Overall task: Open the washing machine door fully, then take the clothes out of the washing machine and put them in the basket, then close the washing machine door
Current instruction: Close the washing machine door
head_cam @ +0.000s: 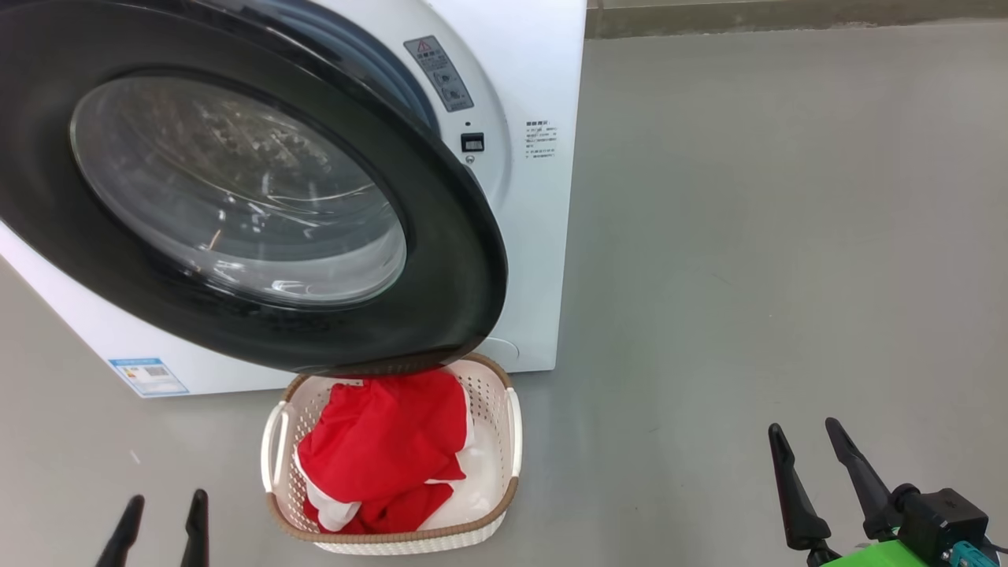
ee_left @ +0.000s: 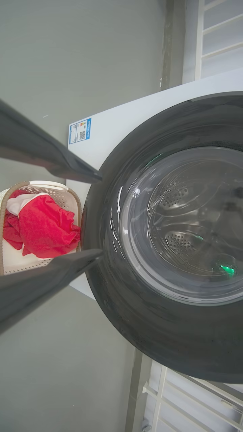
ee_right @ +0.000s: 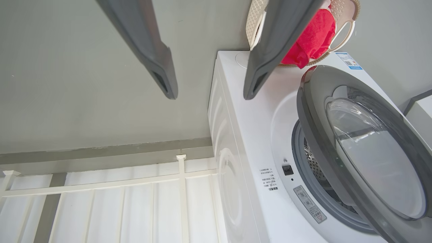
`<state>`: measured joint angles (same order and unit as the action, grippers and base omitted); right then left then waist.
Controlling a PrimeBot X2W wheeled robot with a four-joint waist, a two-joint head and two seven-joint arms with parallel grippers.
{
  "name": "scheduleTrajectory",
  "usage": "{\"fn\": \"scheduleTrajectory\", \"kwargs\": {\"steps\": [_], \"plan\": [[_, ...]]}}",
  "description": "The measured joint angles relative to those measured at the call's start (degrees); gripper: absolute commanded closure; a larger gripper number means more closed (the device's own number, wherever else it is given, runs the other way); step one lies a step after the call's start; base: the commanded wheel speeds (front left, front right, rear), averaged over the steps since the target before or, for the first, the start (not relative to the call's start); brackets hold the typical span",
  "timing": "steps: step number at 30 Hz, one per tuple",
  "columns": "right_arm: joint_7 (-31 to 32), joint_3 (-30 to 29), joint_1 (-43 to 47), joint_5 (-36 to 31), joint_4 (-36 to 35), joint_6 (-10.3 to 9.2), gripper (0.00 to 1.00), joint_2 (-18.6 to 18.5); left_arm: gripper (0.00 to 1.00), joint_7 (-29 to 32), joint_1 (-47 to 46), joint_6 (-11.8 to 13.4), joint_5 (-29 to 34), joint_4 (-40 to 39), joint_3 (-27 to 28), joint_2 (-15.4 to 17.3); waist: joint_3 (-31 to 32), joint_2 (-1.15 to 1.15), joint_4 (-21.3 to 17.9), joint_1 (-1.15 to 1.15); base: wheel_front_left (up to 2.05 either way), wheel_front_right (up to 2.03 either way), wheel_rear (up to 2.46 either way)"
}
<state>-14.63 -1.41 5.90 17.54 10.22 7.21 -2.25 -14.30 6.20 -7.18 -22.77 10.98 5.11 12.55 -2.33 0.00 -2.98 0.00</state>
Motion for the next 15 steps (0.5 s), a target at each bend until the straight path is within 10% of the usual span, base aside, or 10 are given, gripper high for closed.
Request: {"fn": "scheduleTrajectory", "kwargs": {"steps": [15], "plan": [[-0.01, -0.07, 1.30, 0.09, 0.14, 0.00, 0.00, 0.05, 0.00, 0.00, 0.99, 0.00, 1.71, 0.23, 0.98, -2.23, 0.54, 0.00, 0.71, 0.00, 0.00, 0.00, 0.00]]}}
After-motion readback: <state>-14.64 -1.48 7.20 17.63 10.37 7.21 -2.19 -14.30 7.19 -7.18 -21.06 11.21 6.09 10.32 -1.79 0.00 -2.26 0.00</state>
